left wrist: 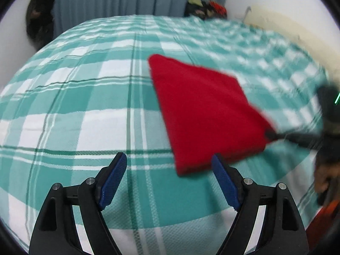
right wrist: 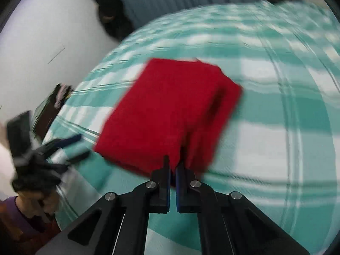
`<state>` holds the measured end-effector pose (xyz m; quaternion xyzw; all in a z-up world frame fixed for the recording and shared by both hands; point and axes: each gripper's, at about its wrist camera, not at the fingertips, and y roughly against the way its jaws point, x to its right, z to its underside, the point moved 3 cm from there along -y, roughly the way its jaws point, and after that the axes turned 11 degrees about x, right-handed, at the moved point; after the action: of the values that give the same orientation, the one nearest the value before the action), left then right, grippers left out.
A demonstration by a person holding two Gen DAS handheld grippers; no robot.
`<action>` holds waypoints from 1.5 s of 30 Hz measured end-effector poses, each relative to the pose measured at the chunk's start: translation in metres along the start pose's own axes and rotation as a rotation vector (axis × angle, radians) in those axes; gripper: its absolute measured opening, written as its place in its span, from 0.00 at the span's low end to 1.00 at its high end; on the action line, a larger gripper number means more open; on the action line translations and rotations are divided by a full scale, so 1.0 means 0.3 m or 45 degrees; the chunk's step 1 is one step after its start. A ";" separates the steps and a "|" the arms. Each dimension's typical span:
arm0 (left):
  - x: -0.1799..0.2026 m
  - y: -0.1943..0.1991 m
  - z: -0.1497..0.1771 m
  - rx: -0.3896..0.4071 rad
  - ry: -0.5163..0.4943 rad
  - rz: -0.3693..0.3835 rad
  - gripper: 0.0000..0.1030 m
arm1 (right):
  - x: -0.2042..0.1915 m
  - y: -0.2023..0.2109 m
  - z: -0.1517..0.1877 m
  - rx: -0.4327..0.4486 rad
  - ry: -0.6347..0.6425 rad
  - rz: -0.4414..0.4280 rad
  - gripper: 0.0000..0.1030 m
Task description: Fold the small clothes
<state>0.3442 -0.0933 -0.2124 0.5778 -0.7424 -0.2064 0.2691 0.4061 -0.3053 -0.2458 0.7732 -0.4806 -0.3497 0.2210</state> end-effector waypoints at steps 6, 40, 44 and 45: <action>0.117 -0.055 -0.085 0.101 -0.017 0.033 0.80 | 0.029 -0.063 0.036 -0.026 -0.028 0.002 0.03; 0.109 -0.120 0.015 -0.021 -0.072 0.049 0.89 | -0.031 0.021 -0.248 0.183 0.043 -0.165 0.22; 0.069 -0.180 0.077 -0.183 -0.073 -0.013 0.88 | 0.008 -0.099 -0.023 -0.048 0.074 -0.015 0.01; 0.064 -0.166 0.083 -0.184 -0.077 -0.009 0.88 | 0.044 -0.107 0.012 -0.066 0.008 -0.011 0.00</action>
<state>0.3619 -0.1242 -0.2594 0.5530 -0.7313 -0.2778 0.2867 0.4262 -0.3029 -0.2743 0.7705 -0.4673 -0.3606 0.2408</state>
